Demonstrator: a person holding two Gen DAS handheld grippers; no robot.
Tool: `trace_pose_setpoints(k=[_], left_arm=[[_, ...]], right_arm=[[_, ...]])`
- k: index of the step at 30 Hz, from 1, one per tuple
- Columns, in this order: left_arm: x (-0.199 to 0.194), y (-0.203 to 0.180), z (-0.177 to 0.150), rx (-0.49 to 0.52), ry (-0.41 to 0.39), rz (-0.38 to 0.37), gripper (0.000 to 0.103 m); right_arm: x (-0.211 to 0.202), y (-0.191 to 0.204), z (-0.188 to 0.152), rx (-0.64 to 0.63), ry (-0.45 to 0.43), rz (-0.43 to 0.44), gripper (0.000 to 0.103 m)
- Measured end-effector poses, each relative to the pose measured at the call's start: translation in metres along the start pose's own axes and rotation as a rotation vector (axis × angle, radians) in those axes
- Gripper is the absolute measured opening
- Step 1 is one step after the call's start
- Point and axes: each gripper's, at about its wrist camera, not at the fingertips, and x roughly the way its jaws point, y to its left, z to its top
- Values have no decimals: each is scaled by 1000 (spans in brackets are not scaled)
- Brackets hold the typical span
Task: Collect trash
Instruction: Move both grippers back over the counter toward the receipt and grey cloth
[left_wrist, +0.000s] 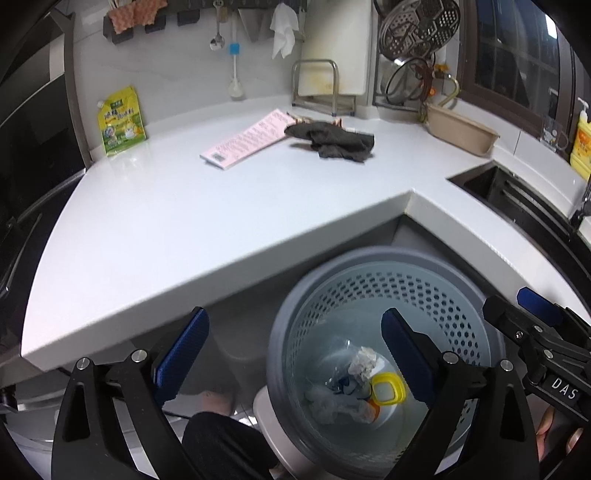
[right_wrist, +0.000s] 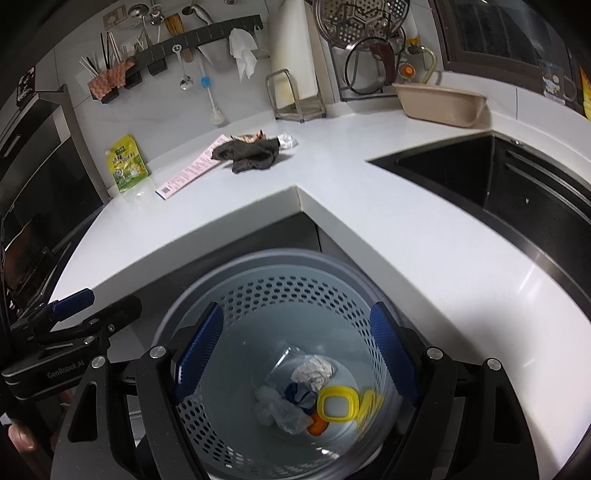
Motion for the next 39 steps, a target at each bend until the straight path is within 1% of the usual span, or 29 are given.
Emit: trace_pose_setpoints(k=[5,12,14,18,21,24,27,31,35,39], left_arm=[[-2,9,20,-2,-52,11,95],[6,30,49,-16,-79,20,96],[10,37,60,-13,-83,22,96],[24,53,85,-21,-63,-5,96],[32,62,102,-22,-64,-7,96],[44,70,120,-16,-70,-2,96],[59,77,137,-15,-59,-9,96],[77,83,151,-14,-45,-4,96],[99,91,163,-28,-15,-9,96],[115,96,172,-26,5,4,96]], right_arm=[[4,7,16,-16,-23,16,78],[18,16,47,-44,-43,48,78],[26,19,60,-64,-40,49,81],[40,28,84,-99,-45,58,81],[52,34,105,-107,-47,69,81],[68,44,126,-147,-39,50,81],[85,55,143,-200,-32,33,81],[113,66,164,-236,-16,14,81],[144,69,180,-234,26,24,81],[167,72,190,-244,66,5,81]])
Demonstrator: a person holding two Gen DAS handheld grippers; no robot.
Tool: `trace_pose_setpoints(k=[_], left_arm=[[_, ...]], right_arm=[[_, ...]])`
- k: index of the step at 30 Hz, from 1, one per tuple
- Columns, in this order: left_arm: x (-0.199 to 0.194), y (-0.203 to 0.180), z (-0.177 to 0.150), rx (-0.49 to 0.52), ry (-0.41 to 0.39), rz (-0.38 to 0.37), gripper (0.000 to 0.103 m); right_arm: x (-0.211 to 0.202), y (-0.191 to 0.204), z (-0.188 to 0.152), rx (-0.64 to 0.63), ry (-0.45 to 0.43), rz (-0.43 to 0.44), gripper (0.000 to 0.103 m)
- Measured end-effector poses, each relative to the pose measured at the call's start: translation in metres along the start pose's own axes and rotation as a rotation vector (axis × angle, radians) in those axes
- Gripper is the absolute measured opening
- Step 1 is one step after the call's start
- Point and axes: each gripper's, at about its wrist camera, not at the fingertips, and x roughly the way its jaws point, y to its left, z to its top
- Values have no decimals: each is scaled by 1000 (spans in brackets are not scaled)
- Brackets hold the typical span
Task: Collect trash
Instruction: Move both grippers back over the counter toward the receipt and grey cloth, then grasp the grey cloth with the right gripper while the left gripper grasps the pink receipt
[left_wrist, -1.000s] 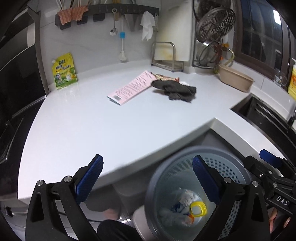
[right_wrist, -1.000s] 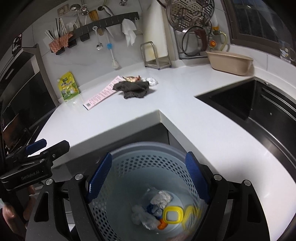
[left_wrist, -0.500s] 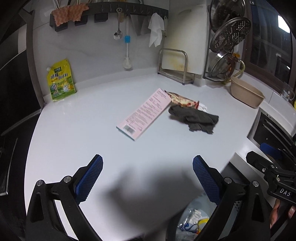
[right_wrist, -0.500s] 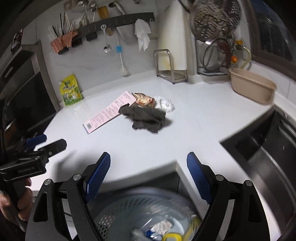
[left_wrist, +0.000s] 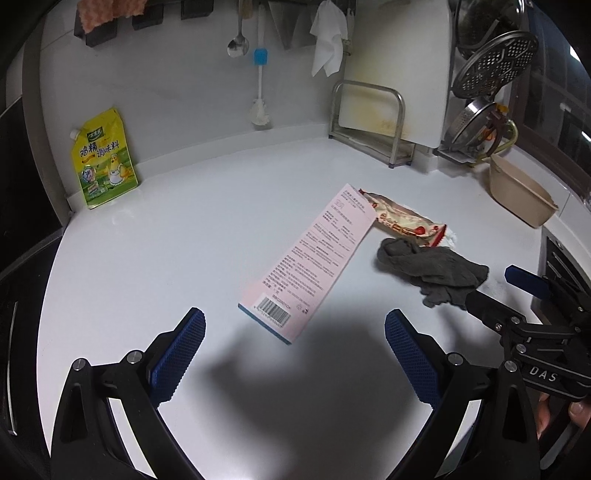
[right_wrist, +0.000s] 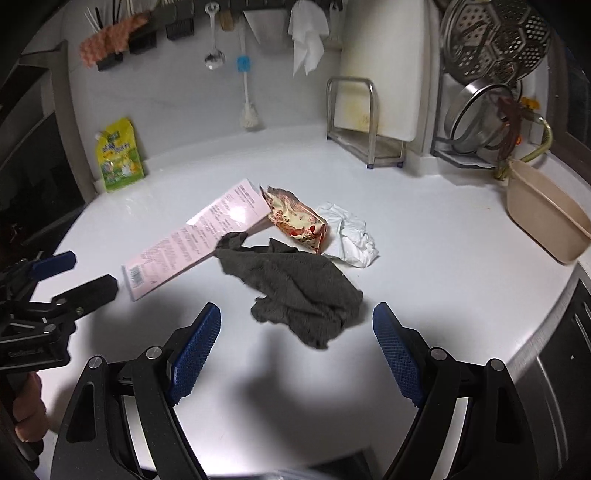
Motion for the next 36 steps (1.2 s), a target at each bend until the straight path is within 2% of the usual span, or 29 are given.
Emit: trace_pose_setpoints(k=[8,14,18,22,33,36], left_arm=[[22,4,9,31,43,6,96],[30,6,14,44,47,9,96],[35,6,14,38,61,-8,96],[40,2,16,46,69,-17,96],[68,-5,30,67,124,-21,96],[78,-5,32,73,141,-10,96]], right_arm=[[39,6,15,-8,71,-40,81],[53,4,19,17,84,-18,79],[55,8,17,-1,86,4,62],[51,7,14,1,72,21,51],[34,-36,8,150,62,57,40],[30,-42,5,172,63,92,37]])
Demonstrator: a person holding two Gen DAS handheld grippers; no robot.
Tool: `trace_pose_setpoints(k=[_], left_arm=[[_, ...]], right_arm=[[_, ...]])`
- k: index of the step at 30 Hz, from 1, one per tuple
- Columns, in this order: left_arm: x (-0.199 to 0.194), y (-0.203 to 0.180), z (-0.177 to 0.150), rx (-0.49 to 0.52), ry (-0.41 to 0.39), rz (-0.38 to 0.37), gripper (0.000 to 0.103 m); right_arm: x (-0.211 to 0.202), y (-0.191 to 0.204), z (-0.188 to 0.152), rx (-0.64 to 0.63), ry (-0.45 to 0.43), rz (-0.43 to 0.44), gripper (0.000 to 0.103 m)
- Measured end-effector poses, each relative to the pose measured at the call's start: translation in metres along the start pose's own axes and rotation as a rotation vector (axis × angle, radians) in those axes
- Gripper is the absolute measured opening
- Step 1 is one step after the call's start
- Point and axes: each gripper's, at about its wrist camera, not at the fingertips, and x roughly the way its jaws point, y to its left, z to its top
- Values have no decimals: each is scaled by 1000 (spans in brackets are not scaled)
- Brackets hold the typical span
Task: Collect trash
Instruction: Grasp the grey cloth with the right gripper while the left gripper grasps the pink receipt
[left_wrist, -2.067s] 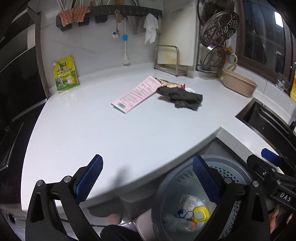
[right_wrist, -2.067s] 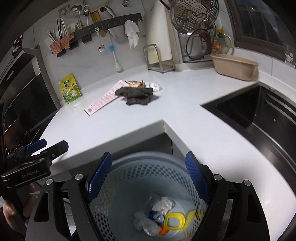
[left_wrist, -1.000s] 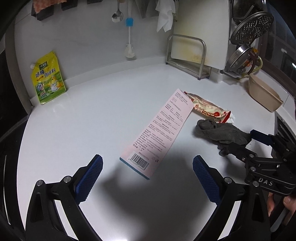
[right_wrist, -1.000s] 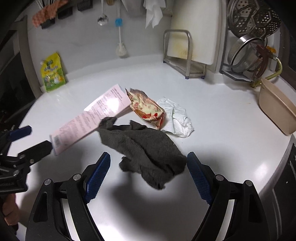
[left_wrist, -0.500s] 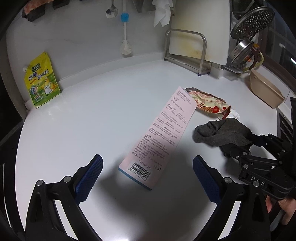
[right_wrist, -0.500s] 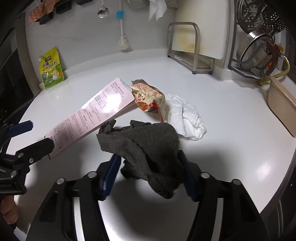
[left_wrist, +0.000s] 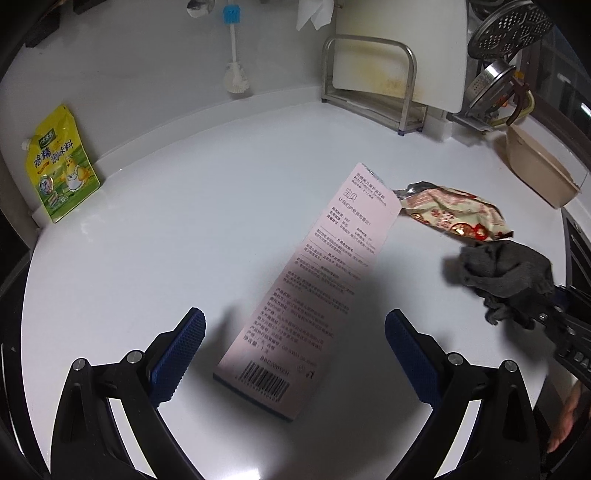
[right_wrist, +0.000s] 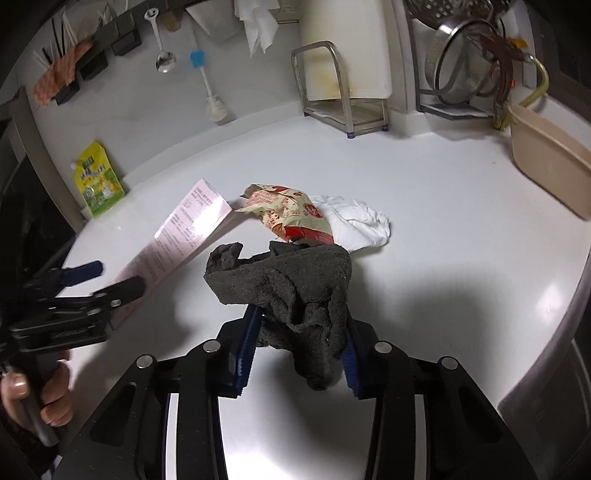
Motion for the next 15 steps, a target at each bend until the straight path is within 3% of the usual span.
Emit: trace_pose_setpoints(k=[5,15], left_arm=[[15,0,6,-2,40,-3,96],[29,-11,13,35,69,6,91]], right_arm=[[-6,1,0,3,-13,60,33],[-4,0,-1,18,-8,89,31]])
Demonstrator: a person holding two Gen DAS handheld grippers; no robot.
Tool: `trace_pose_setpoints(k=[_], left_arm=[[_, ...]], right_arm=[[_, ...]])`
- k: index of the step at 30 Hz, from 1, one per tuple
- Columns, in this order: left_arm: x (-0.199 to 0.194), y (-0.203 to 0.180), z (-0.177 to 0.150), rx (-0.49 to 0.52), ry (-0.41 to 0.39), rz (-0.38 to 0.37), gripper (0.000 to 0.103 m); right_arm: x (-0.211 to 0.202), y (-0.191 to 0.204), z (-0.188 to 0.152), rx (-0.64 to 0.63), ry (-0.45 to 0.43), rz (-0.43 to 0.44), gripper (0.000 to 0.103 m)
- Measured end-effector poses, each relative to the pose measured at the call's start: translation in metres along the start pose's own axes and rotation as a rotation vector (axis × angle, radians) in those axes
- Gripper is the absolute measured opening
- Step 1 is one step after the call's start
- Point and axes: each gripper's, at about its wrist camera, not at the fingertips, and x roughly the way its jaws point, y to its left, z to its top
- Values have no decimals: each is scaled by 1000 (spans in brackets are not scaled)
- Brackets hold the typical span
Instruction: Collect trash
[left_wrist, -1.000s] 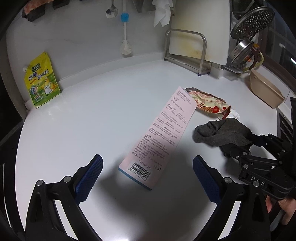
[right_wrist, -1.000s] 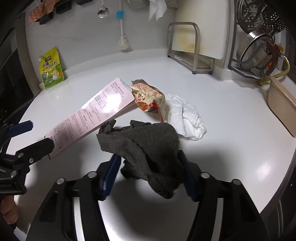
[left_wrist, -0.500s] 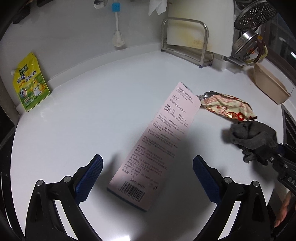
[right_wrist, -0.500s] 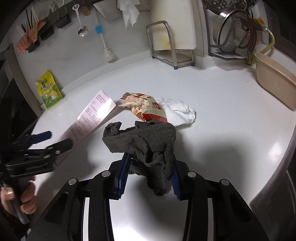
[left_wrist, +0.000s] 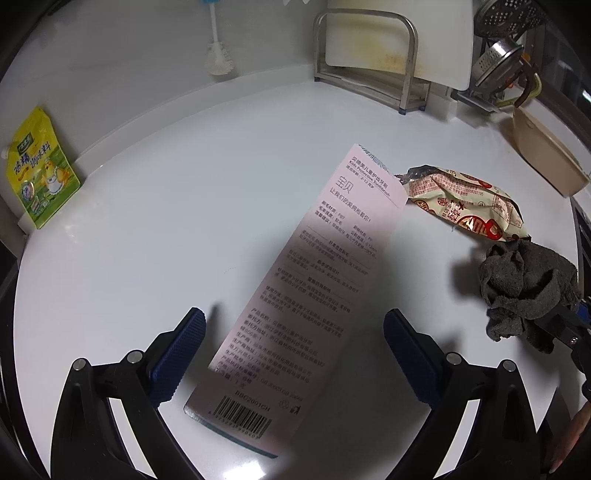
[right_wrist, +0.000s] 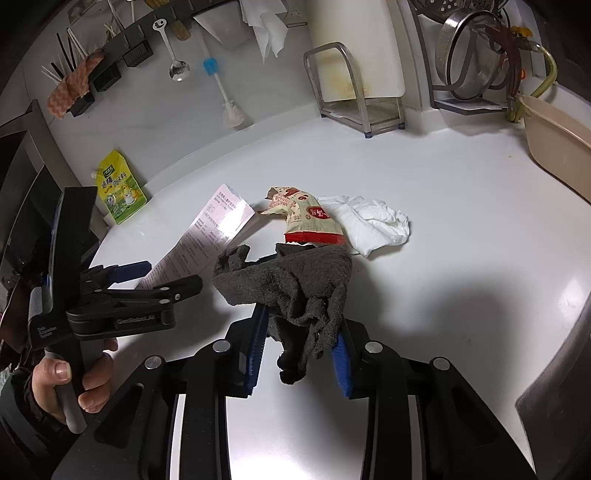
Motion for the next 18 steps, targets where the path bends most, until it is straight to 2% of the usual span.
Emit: trace_pose_setpoints(k=[5,7,9,10,12,18], left_arm=[[-1,-3,1,12,-15,-16,80],[-4,-3,1,10,-22,-26,67],[-6,-3,1,14,-25,-26,62],[-7,-3,1,16,-29,-25,56],[-9,-3,-1,19,-32,-26,53],[-21,0,-5,12,-57,-33,53]], right_arm=[[0,2,0,-3,-1,16,31],[0,3,-1,-6,0,21,31],[0,5,-3,-9,0,28,31],[0,7,-4,-11,0,35,31],[-1,9,-6,-14,0,48,31],[-6,17,-12,-25,-8,100,31]])
